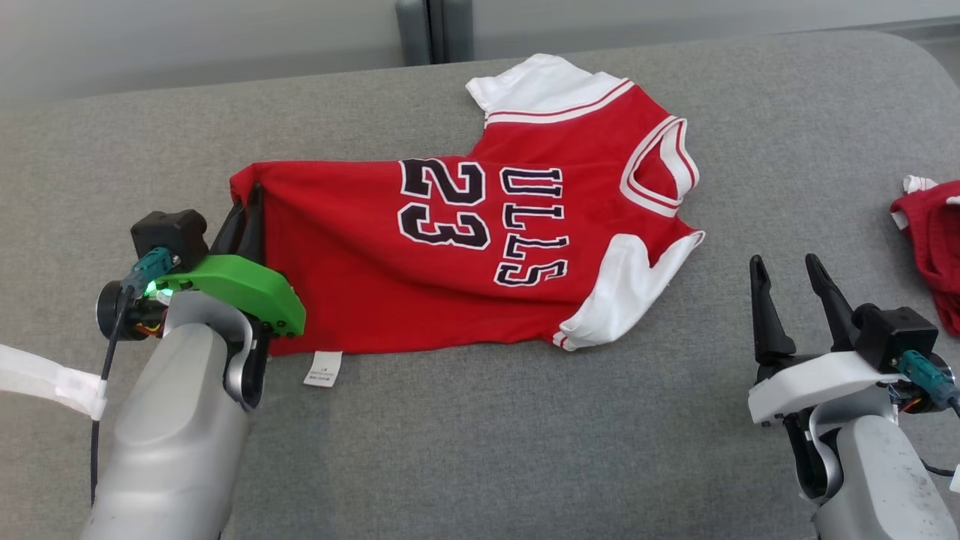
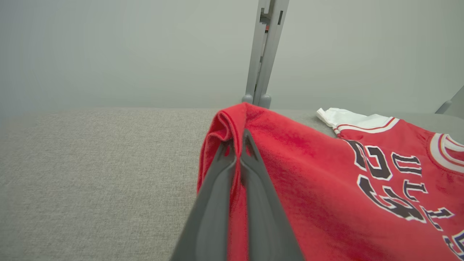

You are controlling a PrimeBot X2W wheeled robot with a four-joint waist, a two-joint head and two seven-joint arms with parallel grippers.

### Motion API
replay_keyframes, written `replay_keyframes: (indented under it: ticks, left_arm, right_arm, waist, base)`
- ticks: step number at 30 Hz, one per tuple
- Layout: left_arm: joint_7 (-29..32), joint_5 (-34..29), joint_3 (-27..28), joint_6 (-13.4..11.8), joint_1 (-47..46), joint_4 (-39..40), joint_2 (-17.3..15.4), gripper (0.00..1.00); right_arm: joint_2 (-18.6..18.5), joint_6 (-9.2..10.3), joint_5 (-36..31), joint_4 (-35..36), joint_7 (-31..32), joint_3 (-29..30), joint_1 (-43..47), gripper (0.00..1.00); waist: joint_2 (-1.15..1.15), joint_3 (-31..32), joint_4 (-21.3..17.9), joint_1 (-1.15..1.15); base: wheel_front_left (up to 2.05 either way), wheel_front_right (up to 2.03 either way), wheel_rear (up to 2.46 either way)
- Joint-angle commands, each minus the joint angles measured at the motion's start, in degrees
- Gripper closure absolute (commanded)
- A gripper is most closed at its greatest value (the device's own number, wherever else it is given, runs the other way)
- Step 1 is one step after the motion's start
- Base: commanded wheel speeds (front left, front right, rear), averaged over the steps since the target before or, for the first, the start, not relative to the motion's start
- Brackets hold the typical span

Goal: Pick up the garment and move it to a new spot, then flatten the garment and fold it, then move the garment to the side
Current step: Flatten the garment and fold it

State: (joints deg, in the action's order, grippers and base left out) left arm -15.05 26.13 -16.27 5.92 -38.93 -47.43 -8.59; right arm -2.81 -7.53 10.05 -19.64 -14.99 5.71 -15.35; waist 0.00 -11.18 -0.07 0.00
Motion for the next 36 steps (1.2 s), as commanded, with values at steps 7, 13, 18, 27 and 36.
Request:
replay_keyframes:
  ticks: [7, 13, 18, 27, 36]
  left_arm:
    - [-0.1, 0.7, 3.7, -2.3, -0.3, -7.2, -0.1, 0.00]
    - [-0.1, -1.3, 6.1, -1.9, 5.6, -1.7, 2.1, 0.00]
    - [-0.1, -3.5, 7.1, -1.3, 11.0, 3.0, 3.9, 0.00]
    - [-0.1, -4.1, 7.0, -0.3, 17.3, 7.9, 5.5, 0.00]
    - [-0.1, 1.0, 4.1, -1.1, 20.4, 11.7, 5.6, 0.00]
  right_arm:
    - [-0.2, 0.09, 1.1, 0.4, -0.3, -3.4, -1.6, 0.00]
    - [-0.2, 0.09, 1.0, 0.0, -0.3, -7.5, -3.6, 0.00]
    - [-0.2, 0.09, -0.4, -4.3, -0.3, -11.7, -6.8, 0.00]
    - [-0.3, 0.09, -5.3, -22.5, 0.3, -14.1, -13.3, 0.00]
    - [-0.2, 0.09, -4.6, -28.9, -0.2, -11.9, -14.7, 1.00]
  waist:
    - [0.00, -1.8, -2.0, 0.00]
    - [0.00, -0.6, 0.1, 0.00]
    - [0.00, 0.6, 2.2, 0.00]
    - [0.00, 1.9, 5.0, 0.00]
    - [0.00, 2.2, 6.1, 0.00]
  base:
    - [0.00, 0.00, 0.00]
    - [0.00, 0.00, 0.00]
    - [0.00, 0.00, 0.00]
    - [0.00, 0.00, 0.00]
    - [0.00, 0.00, 0.00]
